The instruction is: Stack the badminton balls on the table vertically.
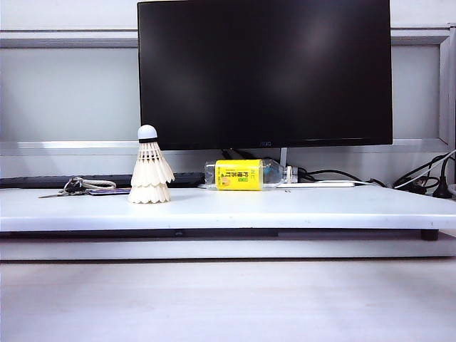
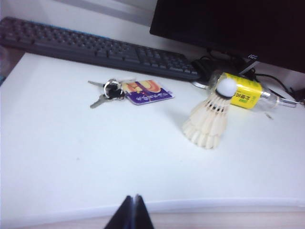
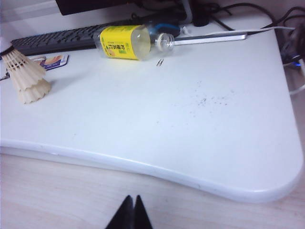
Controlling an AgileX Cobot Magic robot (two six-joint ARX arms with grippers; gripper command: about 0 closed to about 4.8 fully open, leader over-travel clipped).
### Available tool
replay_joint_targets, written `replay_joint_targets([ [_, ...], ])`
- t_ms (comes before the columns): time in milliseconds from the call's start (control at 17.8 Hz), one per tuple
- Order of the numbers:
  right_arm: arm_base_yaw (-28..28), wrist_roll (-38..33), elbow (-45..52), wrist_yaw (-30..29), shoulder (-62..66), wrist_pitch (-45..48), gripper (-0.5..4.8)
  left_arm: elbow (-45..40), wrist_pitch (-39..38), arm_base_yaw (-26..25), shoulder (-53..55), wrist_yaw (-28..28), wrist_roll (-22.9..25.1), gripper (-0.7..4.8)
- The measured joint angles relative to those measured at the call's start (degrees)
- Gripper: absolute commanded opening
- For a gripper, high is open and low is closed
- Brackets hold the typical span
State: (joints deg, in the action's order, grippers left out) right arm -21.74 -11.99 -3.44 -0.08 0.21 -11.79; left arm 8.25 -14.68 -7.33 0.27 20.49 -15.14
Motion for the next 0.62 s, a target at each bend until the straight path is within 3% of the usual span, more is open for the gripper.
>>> replay_joint_targets([
  [281,0.0,4.0,1.2,0.6,0.0,1.9,-0.06,-4.5,2.9,0.0,0.0,-0.7,-0.2,0.17],
  [618,0.1,4.4,2.9,6.3,0.0,1.8,-0.06,-7.0,4.9,0.0,0.0,-2.1,0.0,0.17],
])
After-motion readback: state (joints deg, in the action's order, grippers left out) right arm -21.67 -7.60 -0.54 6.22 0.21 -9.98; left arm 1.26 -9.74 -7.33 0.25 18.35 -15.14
